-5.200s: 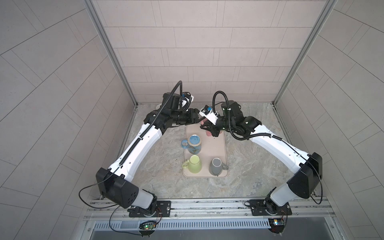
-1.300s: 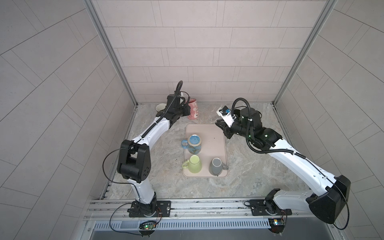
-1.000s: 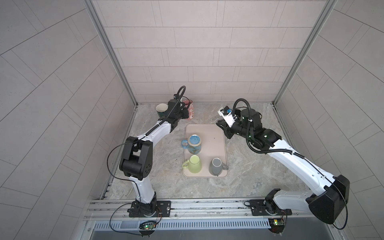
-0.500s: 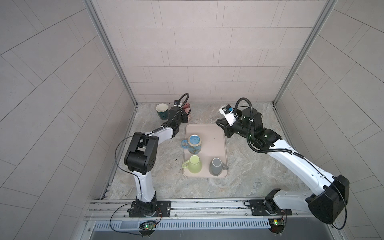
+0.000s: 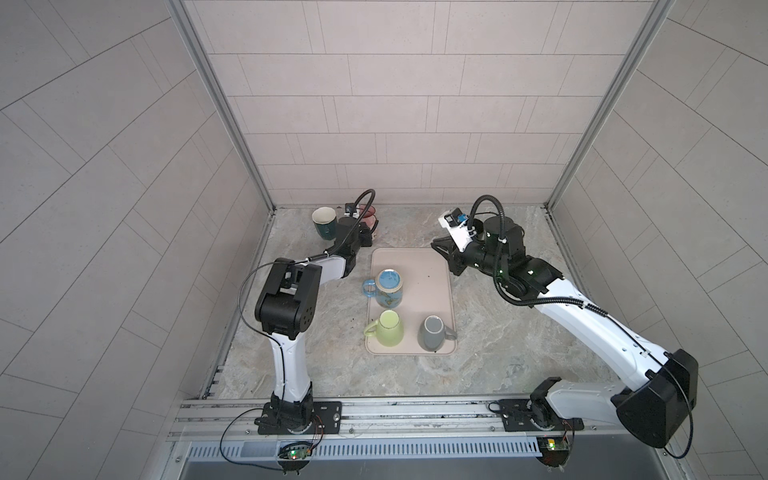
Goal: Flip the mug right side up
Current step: 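Lower the pink mug upright onto the table with the left gripper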
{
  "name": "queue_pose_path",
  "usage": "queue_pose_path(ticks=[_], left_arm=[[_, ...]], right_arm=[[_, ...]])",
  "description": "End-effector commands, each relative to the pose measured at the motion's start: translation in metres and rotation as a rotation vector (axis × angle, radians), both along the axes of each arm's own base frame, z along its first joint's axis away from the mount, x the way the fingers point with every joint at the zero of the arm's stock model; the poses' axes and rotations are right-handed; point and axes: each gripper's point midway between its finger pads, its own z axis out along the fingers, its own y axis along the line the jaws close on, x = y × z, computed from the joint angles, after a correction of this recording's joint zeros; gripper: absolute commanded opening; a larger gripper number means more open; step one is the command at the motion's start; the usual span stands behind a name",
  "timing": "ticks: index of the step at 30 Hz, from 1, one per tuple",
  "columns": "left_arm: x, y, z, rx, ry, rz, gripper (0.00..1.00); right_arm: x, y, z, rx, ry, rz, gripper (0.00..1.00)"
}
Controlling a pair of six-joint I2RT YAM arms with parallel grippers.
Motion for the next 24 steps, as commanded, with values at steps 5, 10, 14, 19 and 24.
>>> queue_pose_path(ticks=[5,10,14,19,24], left_arm=[[0.016,-0.001,0.047,-0.036,-0.186,-0.004,0.00],[0.010,-0.001,0.038,-0.041,-0.186,-0.013,0.00],[0.004,-0.001,0.031,-0.063,-0.171,-0.010,0.00],[0.002,-0.003,0.023,-0.066,-0.135,-0.025,0.00],[-0.001,-0.003,0.017,-0.074,-0.103,-0.025,0.06]], right_arm=[[0.004,0.003,-0.001,0.022,0.010,0.001,0.12],[0.004,0.002,0.000,0.022,0.007,0.001,0.12],[0.004,0.004,-0.001,0.025,0.012,0.009,0.11],[0.004,0.005,0.001,0.029,0.013,0.015,0.11],[0.004,0.005,0.001,0.031,0.016,0.014,0.11]])
